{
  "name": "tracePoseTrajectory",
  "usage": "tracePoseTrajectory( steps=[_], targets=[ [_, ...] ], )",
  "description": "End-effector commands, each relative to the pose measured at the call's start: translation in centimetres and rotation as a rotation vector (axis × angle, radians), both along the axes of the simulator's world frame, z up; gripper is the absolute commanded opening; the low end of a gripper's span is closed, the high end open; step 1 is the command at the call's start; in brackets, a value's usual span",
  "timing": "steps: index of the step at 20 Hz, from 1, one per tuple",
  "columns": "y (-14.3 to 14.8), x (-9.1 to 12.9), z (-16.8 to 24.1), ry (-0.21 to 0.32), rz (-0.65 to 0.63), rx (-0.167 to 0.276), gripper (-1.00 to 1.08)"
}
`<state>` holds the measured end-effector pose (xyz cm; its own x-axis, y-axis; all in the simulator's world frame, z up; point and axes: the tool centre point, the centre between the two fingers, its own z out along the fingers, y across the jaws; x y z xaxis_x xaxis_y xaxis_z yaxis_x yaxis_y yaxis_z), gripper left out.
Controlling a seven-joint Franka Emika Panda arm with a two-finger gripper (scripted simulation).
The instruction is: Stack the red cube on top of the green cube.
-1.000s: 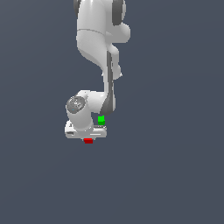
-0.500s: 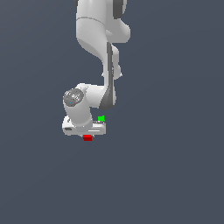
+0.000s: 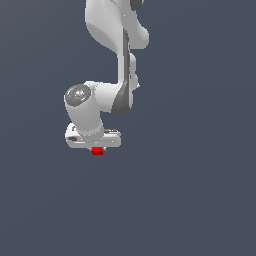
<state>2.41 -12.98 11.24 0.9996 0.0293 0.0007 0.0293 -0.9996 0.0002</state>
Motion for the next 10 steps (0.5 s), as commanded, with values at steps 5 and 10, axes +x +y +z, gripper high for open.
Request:
tracePoseTrajectory(
  steps=[5, 10],
  targets=[
    [0.01, 0.04, 0.61, 0.000, 0.000, 0.000, -1.00],
    [0.25, -0.44, 0.39, 0.000, 0.000, 0.000, -1.00]
  ],
)
